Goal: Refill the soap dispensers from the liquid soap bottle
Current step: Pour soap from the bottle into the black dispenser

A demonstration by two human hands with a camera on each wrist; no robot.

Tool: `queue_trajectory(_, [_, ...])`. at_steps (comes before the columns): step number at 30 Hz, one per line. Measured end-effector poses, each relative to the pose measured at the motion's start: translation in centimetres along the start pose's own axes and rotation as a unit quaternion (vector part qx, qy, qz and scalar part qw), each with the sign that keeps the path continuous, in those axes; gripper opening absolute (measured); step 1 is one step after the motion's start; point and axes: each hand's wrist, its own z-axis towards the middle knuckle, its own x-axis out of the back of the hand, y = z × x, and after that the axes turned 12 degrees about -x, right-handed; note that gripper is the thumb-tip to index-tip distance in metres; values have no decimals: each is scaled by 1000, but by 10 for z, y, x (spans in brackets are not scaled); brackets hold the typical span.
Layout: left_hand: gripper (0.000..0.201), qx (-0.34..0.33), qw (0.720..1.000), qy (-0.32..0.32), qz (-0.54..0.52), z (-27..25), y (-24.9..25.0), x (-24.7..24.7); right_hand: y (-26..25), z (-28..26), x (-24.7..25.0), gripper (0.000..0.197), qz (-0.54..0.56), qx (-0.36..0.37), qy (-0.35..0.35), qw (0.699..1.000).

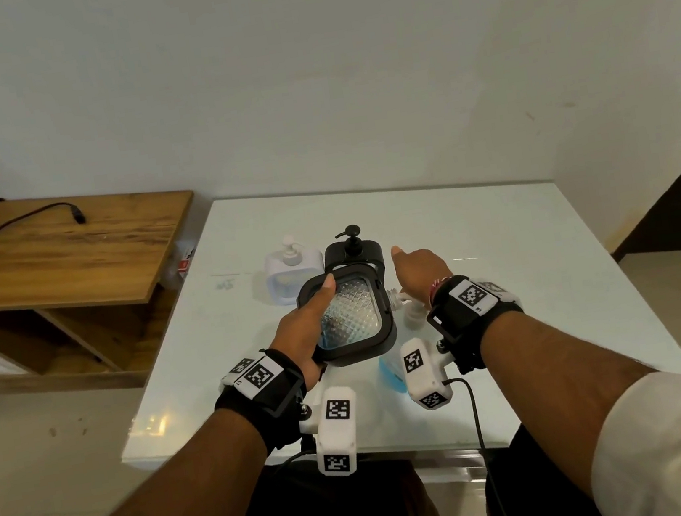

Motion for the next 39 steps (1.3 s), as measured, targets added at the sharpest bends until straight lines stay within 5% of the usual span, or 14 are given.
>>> queue_trajectory(6, [48, 7, 1000, -9, 5, 3, -4, 0, 12, 6, 0, 59, -94, 34, 42, 994])
queue_trajectory(19, [48, 11, 1000, -9, 13, 3, -7, 3, 16, 3, -2, 74, -109, 59, 65, 990])
queue_trajectory(25, [78, 3, 1000, -17, 22, 2, -9, 3, 13, 10, 2, 80, -86, 58, 51, 993])
queue_trajectory(31, [47, 7, 1000, -12, 16, 6, -6, 4, 11, 14, -1, 76, -99, 61, 38, 993])
queue_trajectory(39, [49, 14, 1000, -15, 11, 5, -8, 4, 15, 14, -3, 83, -119, 70, 43, 989])
